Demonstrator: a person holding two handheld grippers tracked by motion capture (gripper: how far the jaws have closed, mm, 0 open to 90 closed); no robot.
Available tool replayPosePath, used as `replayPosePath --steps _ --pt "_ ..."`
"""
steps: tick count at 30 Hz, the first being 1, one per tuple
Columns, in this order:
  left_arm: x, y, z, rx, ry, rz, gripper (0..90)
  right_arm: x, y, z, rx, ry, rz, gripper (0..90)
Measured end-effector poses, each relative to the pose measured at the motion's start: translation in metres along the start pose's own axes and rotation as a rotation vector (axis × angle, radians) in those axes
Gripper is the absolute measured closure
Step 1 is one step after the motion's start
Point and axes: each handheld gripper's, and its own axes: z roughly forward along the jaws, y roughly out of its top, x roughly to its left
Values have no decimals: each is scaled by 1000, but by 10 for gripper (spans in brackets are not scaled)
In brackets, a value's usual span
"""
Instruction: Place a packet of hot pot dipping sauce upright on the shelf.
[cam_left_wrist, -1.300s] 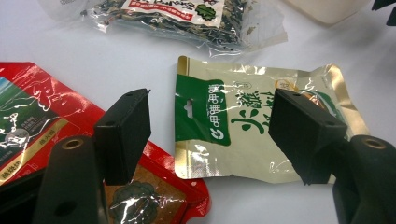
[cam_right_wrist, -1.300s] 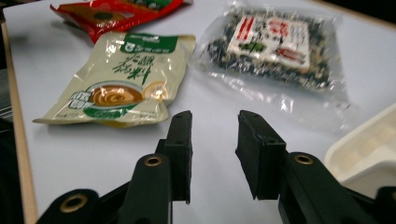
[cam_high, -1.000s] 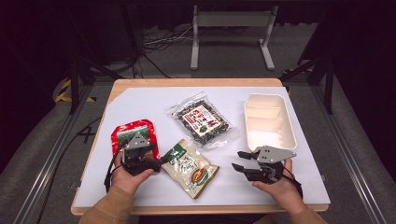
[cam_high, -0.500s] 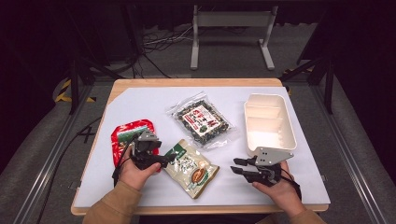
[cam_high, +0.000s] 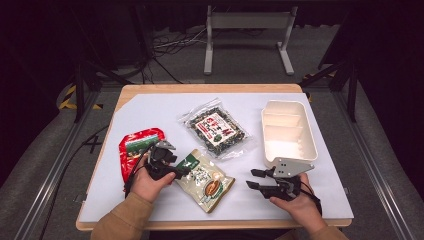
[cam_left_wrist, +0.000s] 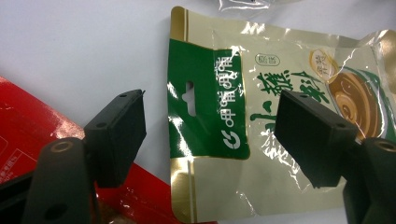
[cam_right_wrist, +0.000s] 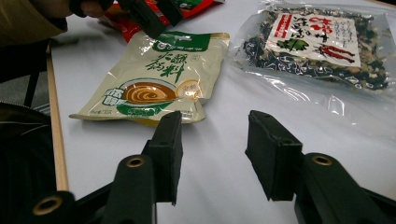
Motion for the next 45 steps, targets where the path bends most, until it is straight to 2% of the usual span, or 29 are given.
replayPosePath --steps 3,8,14,18,23,27,29,32,35,41,45 --pt "-1 -1 3 33 -13 -1 277 0 -1 2 9 4 6 543" --pt "-2 -1 2 50 -27 -1 328 0 -1 3 0 15 7 512" --pt "-3 -1 0 65 -6 13 392 0 -2 3 -13 14 11 487" --pt "-8 -1 -3 47 32 36 418 0 -2 4 -17 15 12 480" --pt "-16 0 -9 16 25 52 444 0 -2 4 -19 17 15 470" --pt "-18 0 -10 17 22 62 449 0 -2 4 -19 18 16 465" --pt "-19 0 -12 4 6 61 459 0 -2 5 -19 21 16 464" --pt "-21 0 -15 -15 -40 63 486 0 -2 5 -19 22 16 462" --pt "-24 0 -12 -2 -44 78 516 0 -2 5 -19 24 16 461" --pt "-27 -1 -2 83 -47 100 563 1 -2 5 -20 27 14 458" --pt "-30 0 3 107 -34 112 606 0 -2 6 -22 33 14 453"
